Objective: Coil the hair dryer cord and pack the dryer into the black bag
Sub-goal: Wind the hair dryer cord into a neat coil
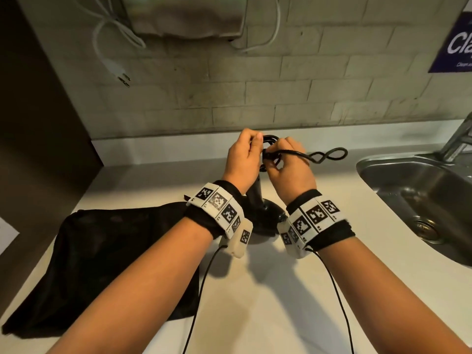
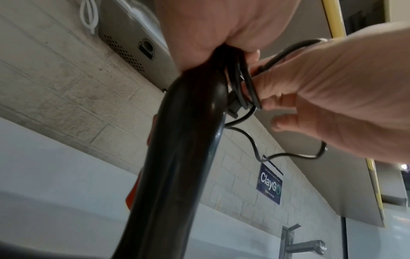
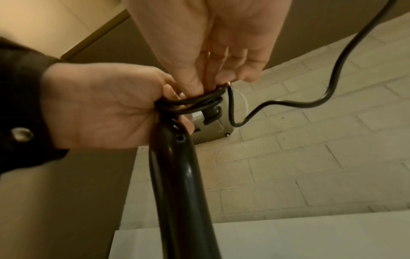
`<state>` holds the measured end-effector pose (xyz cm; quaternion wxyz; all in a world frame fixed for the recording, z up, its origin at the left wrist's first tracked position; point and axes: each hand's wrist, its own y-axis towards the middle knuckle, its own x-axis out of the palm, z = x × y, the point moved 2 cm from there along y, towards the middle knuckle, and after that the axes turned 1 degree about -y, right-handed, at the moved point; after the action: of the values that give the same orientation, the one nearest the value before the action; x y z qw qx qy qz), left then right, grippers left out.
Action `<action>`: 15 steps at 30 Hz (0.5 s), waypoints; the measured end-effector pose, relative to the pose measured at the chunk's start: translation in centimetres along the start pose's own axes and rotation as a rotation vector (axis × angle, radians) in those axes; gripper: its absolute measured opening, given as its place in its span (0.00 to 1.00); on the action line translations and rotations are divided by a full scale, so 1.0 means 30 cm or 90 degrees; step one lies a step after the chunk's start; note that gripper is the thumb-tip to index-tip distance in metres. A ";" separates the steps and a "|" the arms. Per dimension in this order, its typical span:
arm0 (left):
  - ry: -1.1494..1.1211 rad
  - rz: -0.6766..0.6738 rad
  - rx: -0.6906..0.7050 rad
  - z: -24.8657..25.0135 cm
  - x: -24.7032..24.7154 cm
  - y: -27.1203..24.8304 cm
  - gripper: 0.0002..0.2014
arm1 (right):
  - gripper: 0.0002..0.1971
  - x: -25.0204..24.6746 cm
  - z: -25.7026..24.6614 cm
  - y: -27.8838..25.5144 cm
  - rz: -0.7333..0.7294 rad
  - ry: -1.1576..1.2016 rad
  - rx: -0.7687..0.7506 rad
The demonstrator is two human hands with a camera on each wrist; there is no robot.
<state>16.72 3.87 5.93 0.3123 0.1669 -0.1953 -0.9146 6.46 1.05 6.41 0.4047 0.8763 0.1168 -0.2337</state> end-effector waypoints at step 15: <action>-0.153 -0.006 -0.034 -0.045 -0.024 0.032 0.12 | 0.17 0.107 0.063 0.082 -0.141 -0.032 0.228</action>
<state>18.31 3.30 5.33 0.2865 0.0487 -0.2061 -0.9344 9.60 -1.92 5.34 0.2174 0.9098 0.1589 -0.3157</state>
